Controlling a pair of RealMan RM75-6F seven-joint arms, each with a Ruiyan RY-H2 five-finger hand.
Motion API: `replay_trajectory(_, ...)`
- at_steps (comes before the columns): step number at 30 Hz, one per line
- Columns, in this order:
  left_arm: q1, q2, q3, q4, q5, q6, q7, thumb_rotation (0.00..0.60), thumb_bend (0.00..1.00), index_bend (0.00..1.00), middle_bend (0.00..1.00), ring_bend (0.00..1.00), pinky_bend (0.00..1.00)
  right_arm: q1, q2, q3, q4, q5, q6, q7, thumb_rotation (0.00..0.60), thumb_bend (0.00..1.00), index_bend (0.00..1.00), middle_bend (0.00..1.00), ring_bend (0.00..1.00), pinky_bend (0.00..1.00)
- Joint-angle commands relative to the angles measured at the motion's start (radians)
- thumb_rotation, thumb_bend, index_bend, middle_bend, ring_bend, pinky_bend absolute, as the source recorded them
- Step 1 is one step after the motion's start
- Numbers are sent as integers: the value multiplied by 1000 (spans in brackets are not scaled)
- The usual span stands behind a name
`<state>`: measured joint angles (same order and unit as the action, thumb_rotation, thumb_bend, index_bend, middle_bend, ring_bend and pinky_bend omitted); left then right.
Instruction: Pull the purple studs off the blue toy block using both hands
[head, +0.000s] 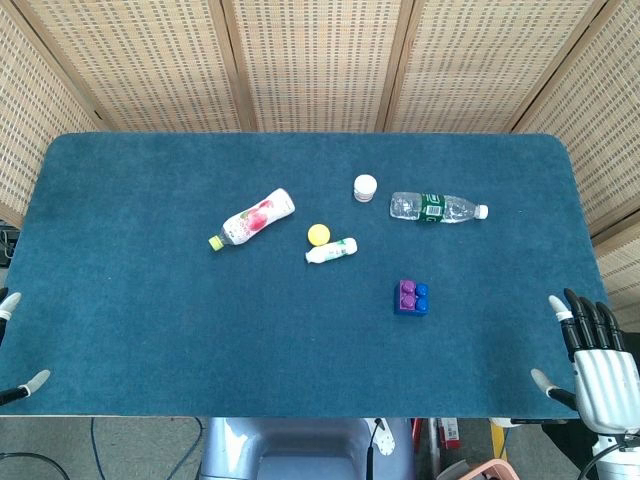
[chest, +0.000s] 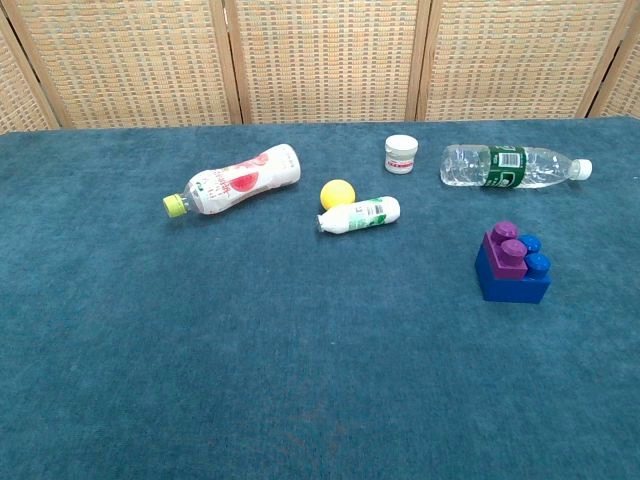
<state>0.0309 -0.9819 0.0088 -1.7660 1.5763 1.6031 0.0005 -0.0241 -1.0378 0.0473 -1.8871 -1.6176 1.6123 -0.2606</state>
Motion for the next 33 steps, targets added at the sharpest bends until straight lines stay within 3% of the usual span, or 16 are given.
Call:
replay_trajectory(1,-1,0,-1,1,0,-2,-1,600,0,0,0,0,0,2,-1,-1,1,1,-5,-2,600,0,0,0,0,0)
replay_trajectory(9,-6,4,-11,1,-11,-4,-7,600,0,0,0,0,0,28,-8,-2,-6,11,-58,-31,600,0,0,0,0,0)
replay_trajectory(12,-12,-1,-18,-5,-18,-9,12,600,0,0,0,0,0,111,-10,39,-8,30,-160,-37,600,0,0,0,0,0)
replay_trajectory(15,-21,-8,-24,-11,-33,-27,33,600,0,0,0,0,0,223,16,83,-46,109,-335,-15,600,0,0,0,0,0)
replay_trajectory(20,-35,-24,-36,-3,-47,-42,51,600,0,0,0,0,0,369,23,151,-83,272,-540,-76,600,0,0,0,0,0)
replay_trajectory(25,-48,-40,-45,4,-74,-64,73,600,0,0,0,0,0,552,-11,203,-78,552,-759,-153,600,0,86,0,0,0)
replay_trajectory(33,-62,-52,-56,10,-116,-94,96,600,0,0,0,0,0,783,-166,171,47,918,-802,-350,600,0,139,0,0,0)
